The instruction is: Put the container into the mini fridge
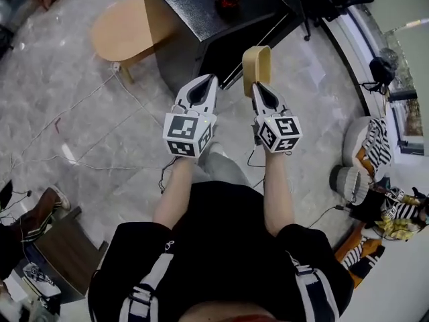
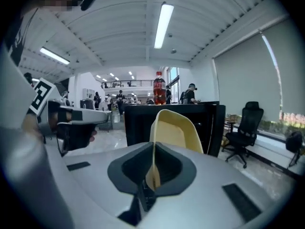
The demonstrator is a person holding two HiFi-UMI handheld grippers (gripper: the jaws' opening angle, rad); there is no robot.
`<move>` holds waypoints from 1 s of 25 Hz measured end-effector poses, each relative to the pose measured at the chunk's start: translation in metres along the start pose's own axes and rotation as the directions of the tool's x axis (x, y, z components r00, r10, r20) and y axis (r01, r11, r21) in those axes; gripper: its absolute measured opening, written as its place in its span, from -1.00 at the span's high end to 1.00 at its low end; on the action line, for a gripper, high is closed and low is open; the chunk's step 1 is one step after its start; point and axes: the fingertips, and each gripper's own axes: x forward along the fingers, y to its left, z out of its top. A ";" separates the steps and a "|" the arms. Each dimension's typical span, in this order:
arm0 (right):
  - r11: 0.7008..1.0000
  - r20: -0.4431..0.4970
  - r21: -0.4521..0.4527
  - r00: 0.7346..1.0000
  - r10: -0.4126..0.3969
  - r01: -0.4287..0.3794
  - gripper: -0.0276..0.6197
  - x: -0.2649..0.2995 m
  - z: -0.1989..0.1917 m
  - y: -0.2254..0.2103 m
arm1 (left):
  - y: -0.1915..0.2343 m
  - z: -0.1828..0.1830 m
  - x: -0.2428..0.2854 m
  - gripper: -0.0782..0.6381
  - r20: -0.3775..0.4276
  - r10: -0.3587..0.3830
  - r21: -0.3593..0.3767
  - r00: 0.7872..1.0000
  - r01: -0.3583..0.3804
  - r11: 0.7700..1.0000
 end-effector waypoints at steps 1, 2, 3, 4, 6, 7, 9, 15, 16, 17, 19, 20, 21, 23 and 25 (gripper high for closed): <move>0.999 -0.026 -0.044 1.000 0.016 -0.017 0.86 0.014 0.000 0.001 | 0.006 0.000 -0.001 0.75 -0.002 0.008 -0.004 1.000 -0.008 1.000; 0.995 -0.054 -0.094 0.998 0.031 -0.036 0.86 0.027 0.000 0.000 | 0.011 0.001 -0.003 0.75 -0.004 0.018 -0.005 1.000 -0.018 1.000; 0.987 -0.088 -0.147 0.995 0.044 -0.057 0.86 0.041 0.000 -0.001 | 0.015 0.002 -0.005 0.75 -0.007 0.029 -0.004 1.000 -0.029 1.000; 0.977 -0.127 -0.199 0.990 0.056 -0.080 0.86 0.052 -0.002 -0.003 | 0.019 0.002 -0.009 0.75 -0.012 0.038 -0.003 0.999 -0.038 0.999; 0.951 -0.203 -0.282 0.976 0.073 -0.129 0.86 0.075 -0.007 -0.006 | 0.024 -0.003 -0.018 0.75 -0.027 0.040 -0.016 0.999 -0.040 0.999; 0.937 -0.235 -0.315 0.969 0.078 -0.152 0.86 0.087 -0.009 -0.007 | 0.027 -0.006 -0.021 0.75 -0.037 0.034 -0.030 0.999 -0.035 0.999; 0.908 -0.287 -0.372 0.954 0.086 -0.194 0.86 0.110 -0.013 -0.008 | 0.031 -0.014 -0.025 0.75 -0.056 0.033 -0.052 0.998 -0.036 0.998; 0.838 -0.336 -0.474 0.935 0.111 -0.269 0.86 0.160 -0.011 0.002 | 0.041 -0.009 -0.031 0.75 -0.059 0.063 -0.045 0.996 -0.065 0.997; 0.828 -0.336 -0.488 0.935 0.113 -0.275 0.86 0.167 -0.010 0.005 | 0.041 -0.007 -0.032 0.75 -0.057 0.065 -0.041 0.996 -0.067 0.997; 0.816 -0.335 -0.504 0.935 0.115 -0.281 0.86 0.174 -0.009 0.008 | 0.042 -0.005 -0.033 0.75 -0.055 0.068 -0.038 0.996 -0.070 0.997; 0.785 -0.320 -0.549 0.940 0.119 -0.287 0.86 0.186 -0.006 0.013 | 0.043 -0.002 -0.034 0.75 -0.052 0.076 -0.031 0.996 -0.077 0.997; 0.772 -0.310 -0.568 0.943 0.121 -0.286 0.86 0.191 -0.004 0.015 | 0.043 -0.001 -0.035 0.75 -0.051 0.079 -0.028 0.996 -0.081 0.996; 0.761 -0.300 -0.583 0.946 0.123 -0.284 0.86 0.195 -0.004 0.017 | 0.043 -0.001 -0.036 0.75 -0.051 0.082 -0.024 0.995 -0.083 0.996; 0.747 -0.287 -0.600 0.949 0.132 -0.285 0.86 0.199 -0.004 0.020 | 0.043 -0.001 -0.036 0.75 -0.054 0.084 -0.016 0.995 -0.085 0.996; 0.752 -0.278 -0.593 0.950 0.144 -0.288 0.78 0.197 -0.004 0.021 | 0.042 -0.001 -0.035 0.75 -0.060 0.080 -0.008 0.995 -0.080 0.997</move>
